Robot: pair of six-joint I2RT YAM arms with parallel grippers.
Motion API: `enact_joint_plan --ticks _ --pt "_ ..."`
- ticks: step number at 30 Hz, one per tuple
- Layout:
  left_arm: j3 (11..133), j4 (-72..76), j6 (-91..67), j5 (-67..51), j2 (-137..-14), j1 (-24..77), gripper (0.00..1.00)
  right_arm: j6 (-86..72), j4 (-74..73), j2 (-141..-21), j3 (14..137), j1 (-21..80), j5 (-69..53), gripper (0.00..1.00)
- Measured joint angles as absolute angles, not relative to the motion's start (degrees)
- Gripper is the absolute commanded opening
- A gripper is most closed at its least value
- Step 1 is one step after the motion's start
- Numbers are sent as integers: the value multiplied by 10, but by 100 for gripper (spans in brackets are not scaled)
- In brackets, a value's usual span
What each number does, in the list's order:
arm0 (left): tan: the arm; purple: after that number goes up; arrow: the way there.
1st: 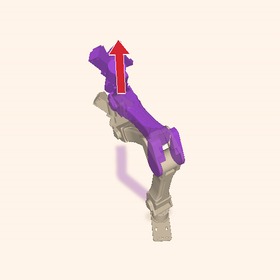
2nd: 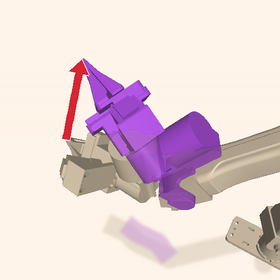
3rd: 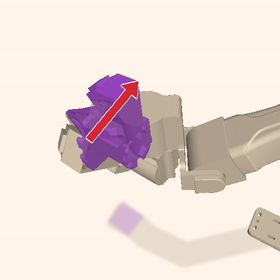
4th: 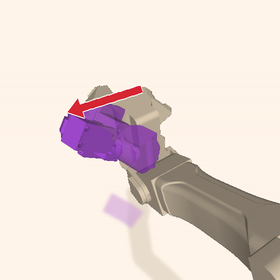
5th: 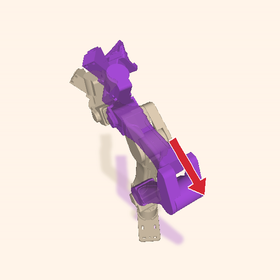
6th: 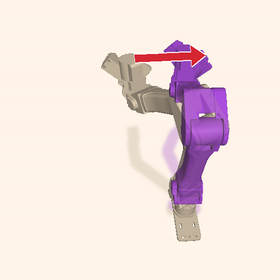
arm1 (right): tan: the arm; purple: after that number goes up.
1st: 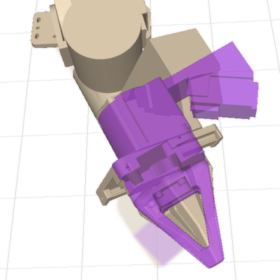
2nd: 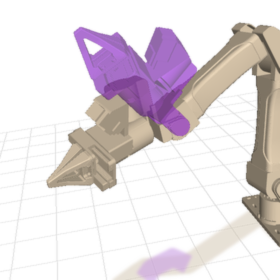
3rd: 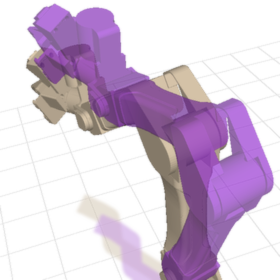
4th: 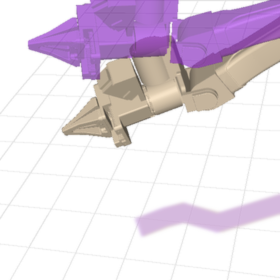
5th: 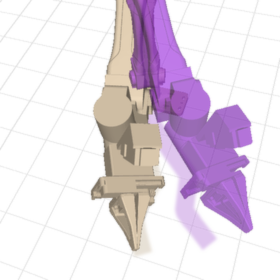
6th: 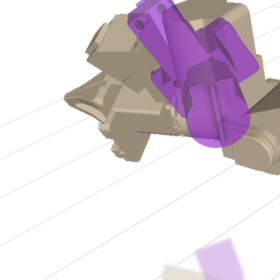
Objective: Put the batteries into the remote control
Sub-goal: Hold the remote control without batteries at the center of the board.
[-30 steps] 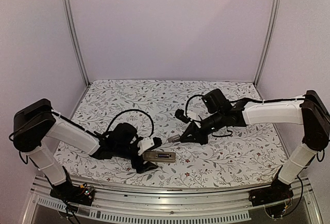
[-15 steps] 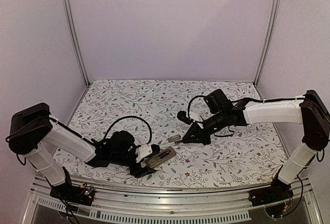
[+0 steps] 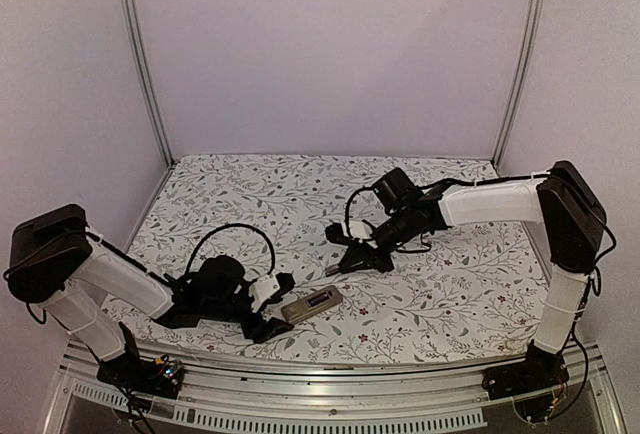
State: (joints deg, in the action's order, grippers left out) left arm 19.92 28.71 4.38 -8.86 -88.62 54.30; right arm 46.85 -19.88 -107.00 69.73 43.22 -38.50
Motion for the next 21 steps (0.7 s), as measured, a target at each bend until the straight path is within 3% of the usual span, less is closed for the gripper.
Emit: enact_joint_plan --ticks 11,21 --pt "179 350 63 -113 -893 543 62 533 -191 -1089 670 479 -353 0" --pt "172 378 74 -116 -908 543 61 532 -165 -1089 665 496 -328 0"
